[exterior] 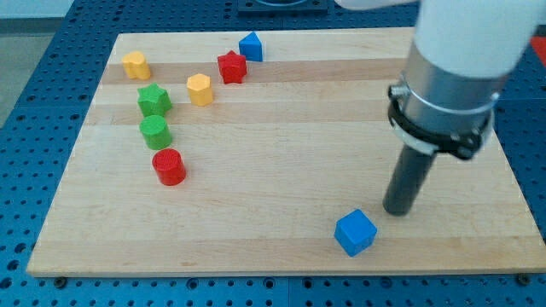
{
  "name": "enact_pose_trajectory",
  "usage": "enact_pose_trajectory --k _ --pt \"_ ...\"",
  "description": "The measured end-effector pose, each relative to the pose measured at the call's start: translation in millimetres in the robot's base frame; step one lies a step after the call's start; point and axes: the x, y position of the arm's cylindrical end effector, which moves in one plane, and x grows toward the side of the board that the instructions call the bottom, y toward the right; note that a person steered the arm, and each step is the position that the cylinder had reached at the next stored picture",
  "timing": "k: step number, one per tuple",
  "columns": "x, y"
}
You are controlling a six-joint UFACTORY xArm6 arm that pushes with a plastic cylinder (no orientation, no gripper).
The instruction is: Push the blue cube towards the red circle
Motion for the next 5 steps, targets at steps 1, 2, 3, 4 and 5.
enact_pose_trajectory --k 1,2,3,4,5 --pt "32.0 -25.0" --pt "43.7 -72.2" --pt "6.0 -125.7" --pt "-13.4 -135.8" --pt "-18.8 -197.7"
